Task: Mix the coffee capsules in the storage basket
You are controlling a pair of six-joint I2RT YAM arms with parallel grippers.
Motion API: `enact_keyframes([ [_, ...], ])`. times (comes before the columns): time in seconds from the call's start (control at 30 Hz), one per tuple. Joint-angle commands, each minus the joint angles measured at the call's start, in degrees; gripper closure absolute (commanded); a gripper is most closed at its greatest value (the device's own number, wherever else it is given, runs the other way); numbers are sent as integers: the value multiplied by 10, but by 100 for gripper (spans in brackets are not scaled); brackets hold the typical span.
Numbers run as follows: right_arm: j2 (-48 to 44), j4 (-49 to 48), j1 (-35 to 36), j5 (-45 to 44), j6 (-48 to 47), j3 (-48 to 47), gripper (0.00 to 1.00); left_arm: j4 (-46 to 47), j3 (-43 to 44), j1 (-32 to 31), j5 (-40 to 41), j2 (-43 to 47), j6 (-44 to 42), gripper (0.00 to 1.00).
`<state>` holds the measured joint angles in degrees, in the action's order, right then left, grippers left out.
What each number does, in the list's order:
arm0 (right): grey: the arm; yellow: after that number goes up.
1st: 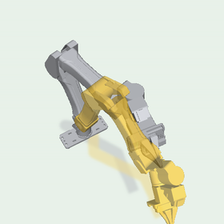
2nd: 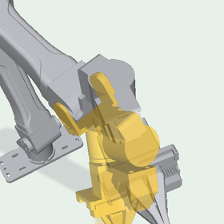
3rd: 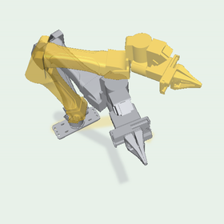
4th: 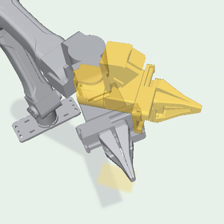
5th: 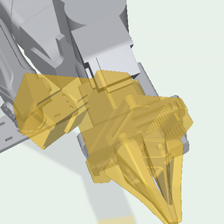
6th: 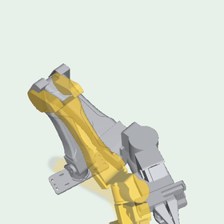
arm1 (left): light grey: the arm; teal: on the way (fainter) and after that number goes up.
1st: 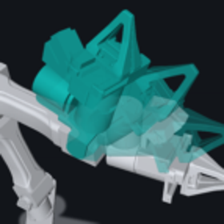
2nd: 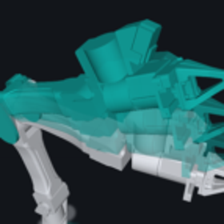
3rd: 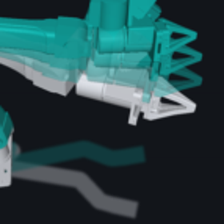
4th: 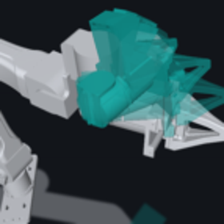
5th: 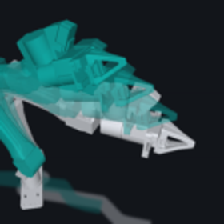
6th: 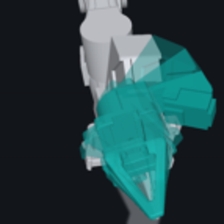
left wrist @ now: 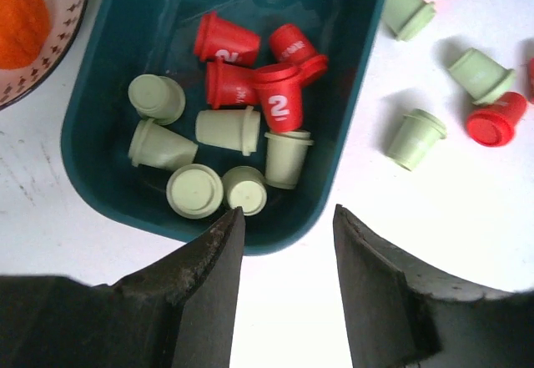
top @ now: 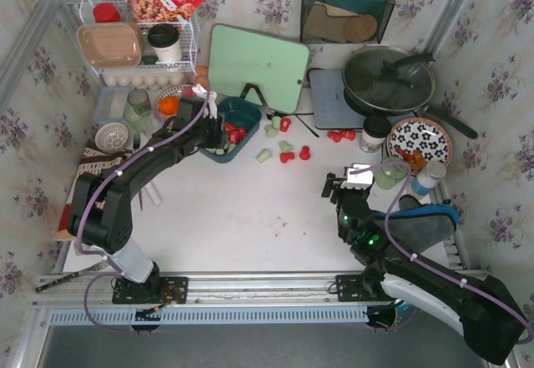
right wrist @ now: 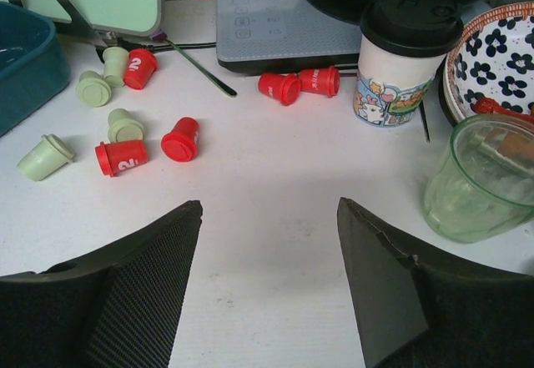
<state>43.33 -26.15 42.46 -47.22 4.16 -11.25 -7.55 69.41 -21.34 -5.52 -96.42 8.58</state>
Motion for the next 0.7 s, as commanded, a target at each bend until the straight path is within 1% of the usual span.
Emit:
enact_keyframes([
  [0.0,-1,-7,1,-6,-1,-8,26,27,-9,-22,2,21,-10,50],
  [0.17,-4,-7,1,-9,0,-8,23,30,-17,-84,44,32,-41,50],
  [0.3,-4,-7,1,-11,0,-9,21,34,-6,-136,58,17,-54,50],
  [0.4,-4,-7,1,-12,0,-8,19,19,27,-163,54,-19,-54,49],
  [0.43,-4,-7,1,-12,0,-8,18,11,42,-168,50,-36,-53,46],
  [0.5,-4,-7,0,-13,0,-9,16,-5,69,-177,47,-71,-53,45],
  [0.67,-6,-4,1,-14,1,-8,15,-23,129,-181,38,-147,-56,47],
])
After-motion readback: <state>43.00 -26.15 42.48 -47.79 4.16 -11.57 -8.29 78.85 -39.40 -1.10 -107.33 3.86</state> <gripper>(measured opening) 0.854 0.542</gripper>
